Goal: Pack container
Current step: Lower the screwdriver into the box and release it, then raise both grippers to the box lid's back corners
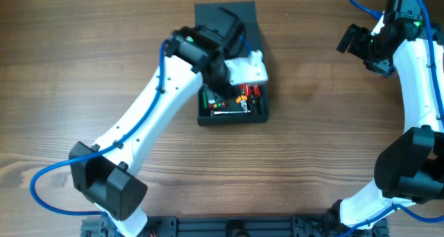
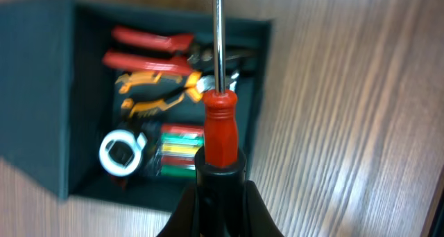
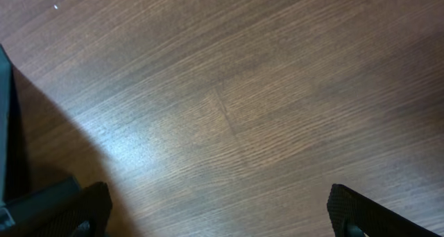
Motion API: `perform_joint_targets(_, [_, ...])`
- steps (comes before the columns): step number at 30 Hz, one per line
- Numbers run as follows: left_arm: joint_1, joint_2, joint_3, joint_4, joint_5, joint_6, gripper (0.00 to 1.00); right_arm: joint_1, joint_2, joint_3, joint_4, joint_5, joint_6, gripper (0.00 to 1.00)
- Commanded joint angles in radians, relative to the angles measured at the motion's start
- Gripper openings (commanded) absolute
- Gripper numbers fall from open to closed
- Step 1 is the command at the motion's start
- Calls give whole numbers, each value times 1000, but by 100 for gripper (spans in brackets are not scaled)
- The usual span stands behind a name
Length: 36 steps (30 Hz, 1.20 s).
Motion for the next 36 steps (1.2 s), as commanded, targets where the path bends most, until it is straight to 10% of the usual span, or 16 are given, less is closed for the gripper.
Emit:
perform_joint_targets(1, [-8,66,-16,-18,37,107,5,2,12,-11,-17,-2,2,100])
perform_joint_targets(13, [2,304,-28,58,-116,199,14,2,12,-11,-84,-2,-1,100])
perform_joint_targets(16, [2,303,-27,91,-198,135,33,2,12,-11,-97,-2,-1,100])
perform_joint_targets(17, [3,302,-27,103,-235,77,100,2,12,-11,-102,-2,0,100])
perform_joint_targets(31, [162,-43,73,90,-177,-363,100,2,12,-11,-126,-148,-14,99])
perform_joint_targets(34, [284,-103,73,151,-82,-449,100,2,12,-11,-114,-444,-116,72])
perform_joint_targets(36, [393,-95,73,194,29,-590,53,7,12,-11,-80,-554,-132,31])
